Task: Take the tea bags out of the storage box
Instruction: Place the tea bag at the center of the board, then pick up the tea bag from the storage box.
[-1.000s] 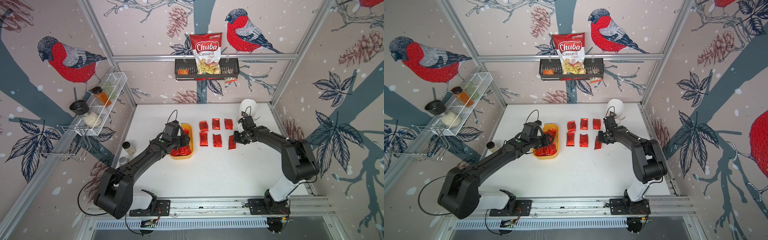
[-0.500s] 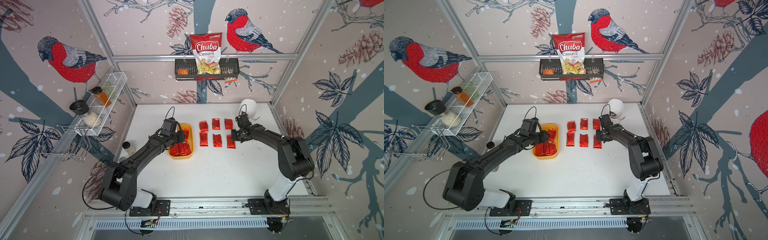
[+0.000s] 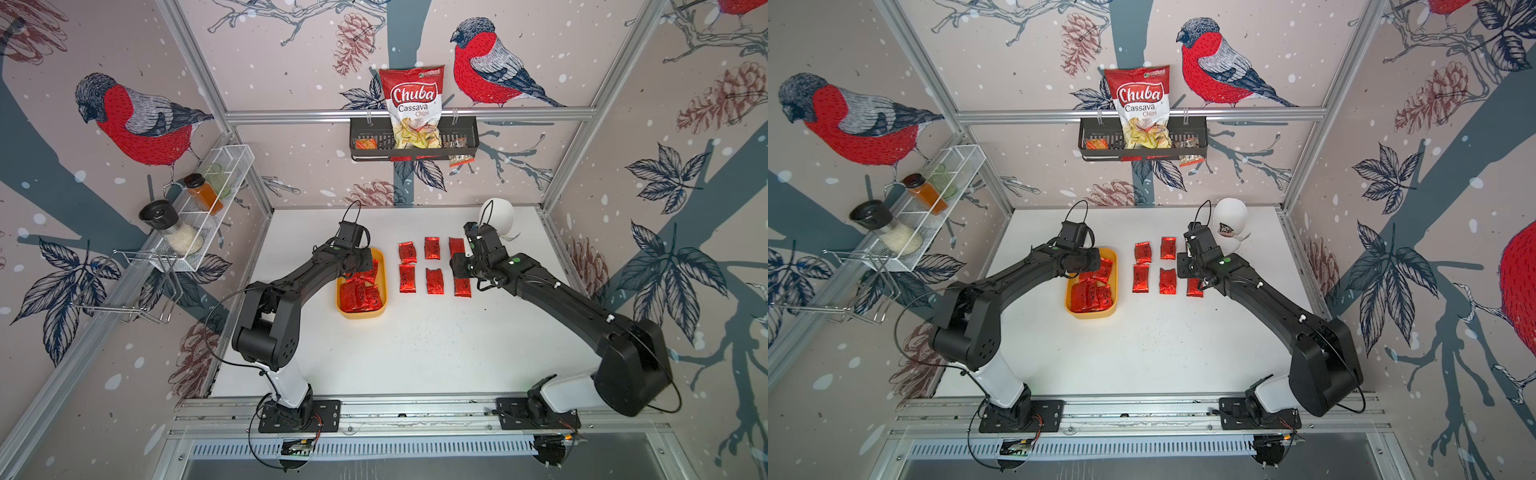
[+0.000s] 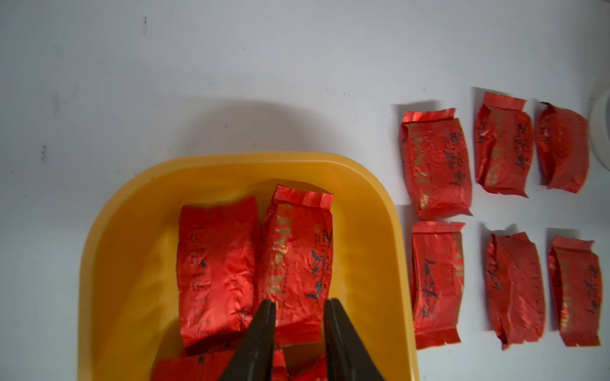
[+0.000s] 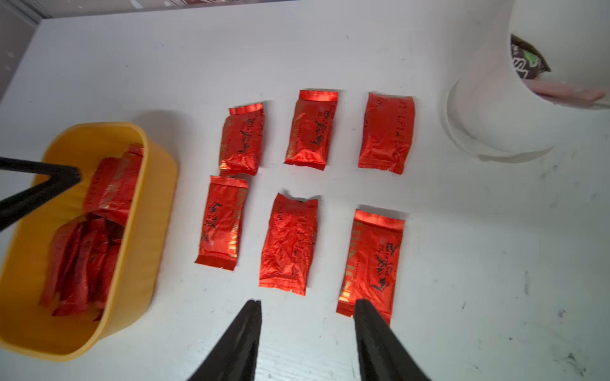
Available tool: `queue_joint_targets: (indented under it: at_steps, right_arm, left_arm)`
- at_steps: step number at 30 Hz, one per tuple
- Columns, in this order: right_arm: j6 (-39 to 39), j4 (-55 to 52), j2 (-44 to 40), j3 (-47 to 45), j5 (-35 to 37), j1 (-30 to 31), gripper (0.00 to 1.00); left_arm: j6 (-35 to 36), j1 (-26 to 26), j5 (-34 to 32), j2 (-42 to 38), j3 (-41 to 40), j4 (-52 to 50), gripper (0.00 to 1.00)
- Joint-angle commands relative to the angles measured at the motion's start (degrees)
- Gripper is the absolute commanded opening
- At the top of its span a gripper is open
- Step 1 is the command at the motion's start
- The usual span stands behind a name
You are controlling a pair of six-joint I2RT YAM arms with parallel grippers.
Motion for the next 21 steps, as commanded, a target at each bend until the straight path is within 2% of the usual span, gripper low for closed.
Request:
queue_joint_targets:
  at_steps: [1, 10, 15, 21]
  right_arm:
    - [2.80, 1.20, -2.19, -1.38, -5.22, 1.88, 0.53]
    - [4.60, 3.64, -1.18, -2.25, -7.48, 5.70, 0.54]
    - [4.42, 4.04, -0.17, -1.72, -7.66, 6.03, 0.54]
    - [4.33, 4.14, 0.02, -1.64, -7.50, 6.11, 0.54]
  left_arm:
    - [2.33, 0.40, -1.40, 2.44, 1.42, -2.12, 0.31]
    - [2.54, 0.64, -0.49, 5.81, 1.60, -1.24, 0.32]
    - [2.60, 0.66, -0.58, 6.43, 1.15, -0.93, 0.29]
    - [2.50, 0.72, 0.19, 6.41, 0.73, -0.52, 0.08]
